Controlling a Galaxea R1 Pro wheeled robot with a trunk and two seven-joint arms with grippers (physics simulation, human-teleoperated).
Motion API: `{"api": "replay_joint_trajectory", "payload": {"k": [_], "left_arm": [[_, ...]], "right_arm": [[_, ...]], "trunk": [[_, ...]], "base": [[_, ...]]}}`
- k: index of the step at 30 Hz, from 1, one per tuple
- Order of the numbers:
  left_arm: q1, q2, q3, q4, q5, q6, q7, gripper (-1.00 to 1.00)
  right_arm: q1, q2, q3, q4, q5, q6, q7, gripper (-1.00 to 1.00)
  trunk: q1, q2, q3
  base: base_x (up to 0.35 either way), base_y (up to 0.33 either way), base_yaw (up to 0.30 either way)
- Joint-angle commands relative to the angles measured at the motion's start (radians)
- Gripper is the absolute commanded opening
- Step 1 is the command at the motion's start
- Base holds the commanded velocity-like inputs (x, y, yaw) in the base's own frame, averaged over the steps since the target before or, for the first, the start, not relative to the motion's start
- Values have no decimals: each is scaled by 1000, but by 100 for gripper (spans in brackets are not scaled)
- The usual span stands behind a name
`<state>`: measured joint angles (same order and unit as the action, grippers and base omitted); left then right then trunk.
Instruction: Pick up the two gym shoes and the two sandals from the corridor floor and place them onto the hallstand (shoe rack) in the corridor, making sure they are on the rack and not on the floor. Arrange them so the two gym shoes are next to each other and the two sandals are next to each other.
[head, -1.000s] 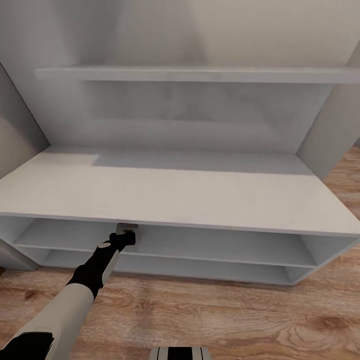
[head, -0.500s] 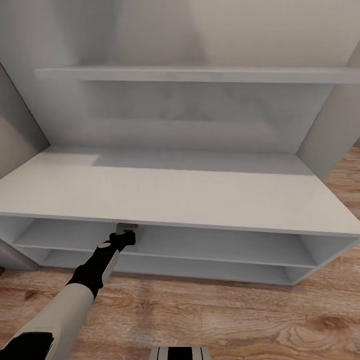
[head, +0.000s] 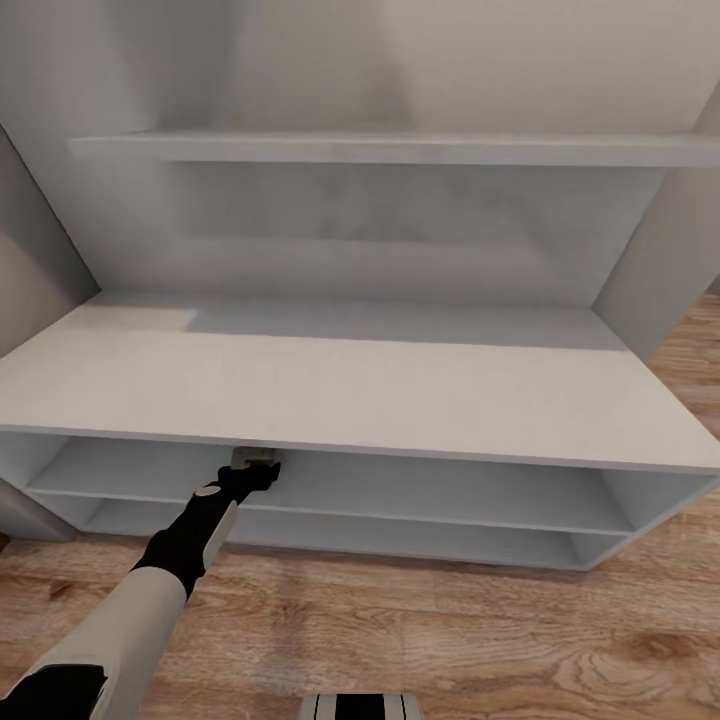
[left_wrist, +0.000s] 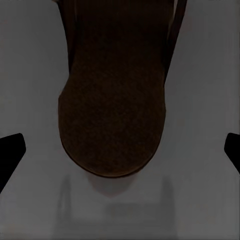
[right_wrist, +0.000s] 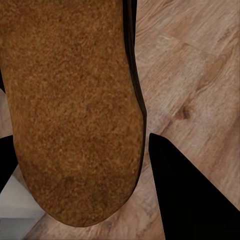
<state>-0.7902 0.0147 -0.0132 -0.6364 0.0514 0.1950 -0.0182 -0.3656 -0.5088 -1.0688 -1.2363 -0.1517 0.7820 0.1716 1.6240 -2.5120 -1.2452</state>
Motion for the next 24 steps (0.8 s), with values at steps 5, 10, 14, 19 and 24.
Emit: {"api": "replay_joint_trajectory", "payload": {"k": [5, 10, 14, 19, 24], "left_arm": [[0, 1, -2, -2, 5, 5, -2, 100], [0, 1, -2, -2, 5, 5, -2, 100], [0, 1, -2, -2, 5, 4, -2, 100], [0, 1, -2, -2, 4, 4, -2, 100], [0, 1, -2, -2, 4, 4, -2, 100]], "right_arm": [[-1, 0, -2, 0, -5, 6, 0, -100], [-1, 0, -2, 0, -5, 6, 0, -100], [-1, 1, -2, 0, -5, 6, 0, -100], [-1, 1, -2, 0, -5, 6, 0, -100], [-1, 1, -2, 1, -5, 6, 0, -100]], "trunk": [[0, 0, -1], [0, 0, -1], [0, 0, -1], [0, 0, -1], [0, 0, -1]], "base": [[-4, 0, 0], [-229, 0, 0], [-328, 0, 0], [-339, 0, 0], [-340, 0, 0]]}}
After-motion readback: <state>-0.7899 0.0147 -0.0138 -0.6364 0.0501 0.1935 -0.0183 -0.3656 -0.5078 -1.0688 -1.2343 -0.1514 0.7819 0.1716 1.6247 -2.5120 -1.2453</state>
